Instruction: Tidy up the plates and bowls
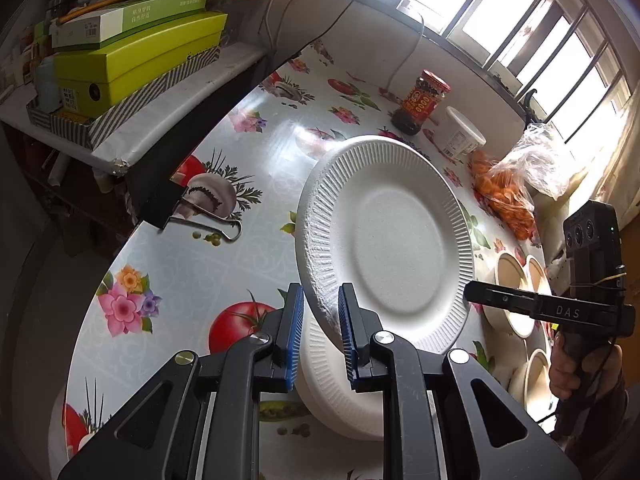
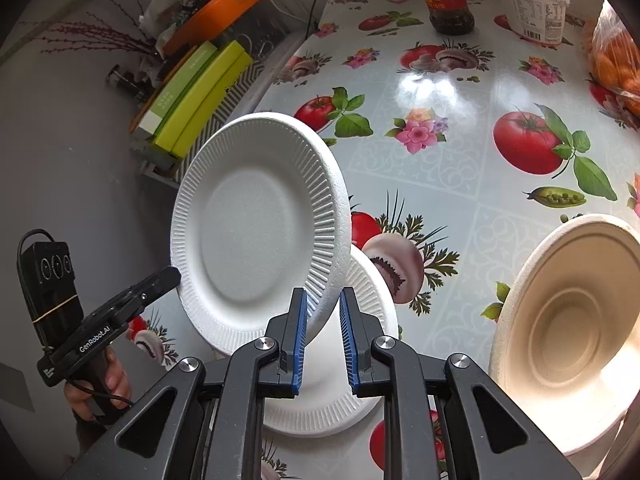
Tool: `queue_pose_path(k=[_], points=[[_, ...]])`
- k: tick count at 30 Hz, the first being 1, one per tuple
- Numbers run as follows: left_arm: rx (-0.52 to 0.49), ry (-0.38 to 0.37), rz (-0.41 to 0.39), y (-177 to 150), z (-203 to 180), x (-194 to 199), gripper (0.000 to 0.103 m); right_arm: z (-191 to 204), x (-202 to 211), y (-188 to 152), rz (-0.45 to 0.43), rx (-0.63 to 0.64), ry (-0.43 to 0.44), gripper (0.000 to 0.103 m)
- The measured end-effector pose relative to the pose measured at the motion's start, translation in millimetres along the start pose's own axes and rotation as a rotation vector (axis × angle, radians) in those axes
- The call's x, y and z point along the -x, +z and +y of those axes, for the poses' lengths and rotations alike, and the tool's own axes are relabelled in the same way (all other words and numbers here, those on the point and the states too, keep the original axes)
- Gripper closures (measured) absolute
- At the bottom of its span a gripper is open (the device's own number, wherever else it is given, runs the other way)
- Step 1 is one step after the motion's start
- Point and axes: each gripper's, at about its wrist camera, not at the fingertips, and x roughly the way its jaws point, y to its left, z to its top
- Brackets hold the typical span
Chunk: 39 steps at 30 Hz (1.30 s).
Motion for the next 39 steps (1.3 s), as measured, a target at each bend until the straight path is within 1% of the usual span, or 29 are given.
queue_pose_path(k=[9, 18, 27, 39], points=[[-0.024, 0.006, 0.025, -27, -7, 0, 0.085, -6, 5, -25, 0.011, 0.000, -0.011, 0.086], [-0.031, 0.011, 0.054, -43, -11, -3, 0.085, -10, 5, -43, 0.023, 0.000, -0.027, 0.086], [-0.049, 0.021, 0.075, -54, -14, -3, 0.085, -12, 1, -52, 0.037, -0.006, -0.033, 0.086], [-0.058, 0.042, 0.114, -61, -14, -13, 0.085, -12, -3, -58, 0.050, 0.006, -0.073, 0.084]])
